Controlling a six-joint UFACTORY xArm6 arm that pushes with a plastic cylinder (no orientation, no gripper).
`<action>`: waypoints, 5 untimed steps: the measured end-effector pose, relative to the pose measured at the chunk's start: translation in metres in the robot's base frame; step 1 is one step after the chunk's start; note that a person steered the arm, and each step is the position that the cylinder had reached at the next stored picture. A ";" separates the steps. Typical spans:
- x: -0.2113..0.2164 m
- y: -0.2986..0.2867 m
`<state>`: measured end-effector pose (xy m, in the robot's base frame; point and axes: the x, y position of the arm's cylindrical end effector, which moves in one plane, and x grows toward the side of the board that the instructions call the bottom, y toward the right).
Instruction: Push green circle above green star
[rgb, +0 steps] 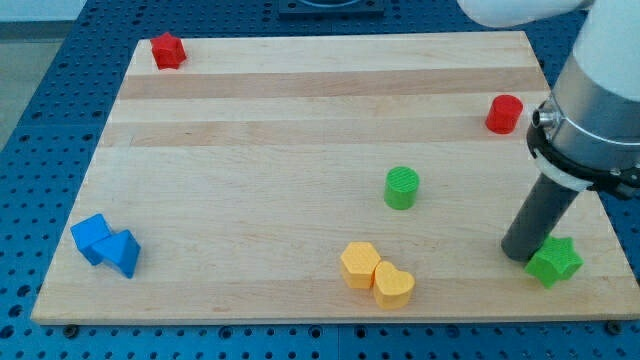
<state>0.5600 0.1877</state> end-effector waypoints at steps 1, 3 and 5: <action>-0.003 -0.042; -0.053 -0.115; -0.075 -0.184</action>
<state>0.4850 0.0041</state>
